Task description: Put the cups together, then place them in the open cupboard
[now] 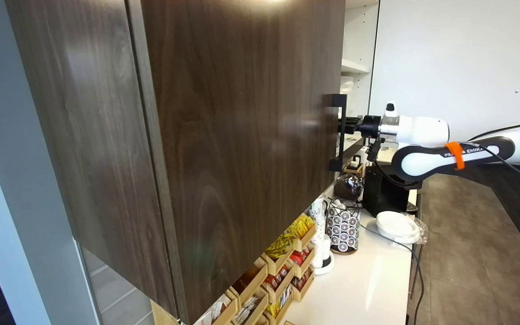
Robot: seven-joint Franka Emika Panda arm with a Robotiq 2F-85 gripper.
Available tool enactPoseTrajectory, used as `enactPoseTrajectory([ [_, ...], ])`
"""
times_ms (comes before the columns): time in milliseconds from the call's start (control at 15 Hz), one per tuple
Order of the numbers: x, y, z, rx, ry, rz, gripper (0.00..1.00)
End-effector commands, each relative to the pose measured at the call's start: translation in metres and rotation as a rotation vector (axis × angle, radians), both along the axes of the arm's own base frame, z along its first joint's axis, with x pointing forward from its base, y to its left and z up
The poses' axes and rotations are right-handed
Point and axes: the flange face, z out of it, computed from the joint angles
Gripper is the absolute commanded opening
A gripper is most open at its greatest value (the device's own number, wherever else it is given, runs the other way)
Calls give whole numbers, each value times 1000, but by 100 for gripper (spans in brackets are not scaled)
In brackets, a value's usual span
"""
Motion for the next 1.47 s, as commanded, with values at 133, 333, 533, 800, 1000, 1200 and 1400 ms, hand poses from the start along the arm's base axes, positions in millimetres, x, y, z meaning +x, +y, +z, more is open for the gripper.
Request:
enactPoseTrajectory([
  [133,7,11,9,-42,51,-78,100],
  [333,7,-1,13,-71,84,-112,100],
  [533,-1,-18,27,-104,98,-135,99],
  [800,-25,-33,52,-76,71,-103,100],
  [1000,-35,-36,61,-115,115,-119,100],
  [1200,-53,-48,69,-254,231,-103,100],
  [1400,-75,-58,79,-372,320,-105,100],
])
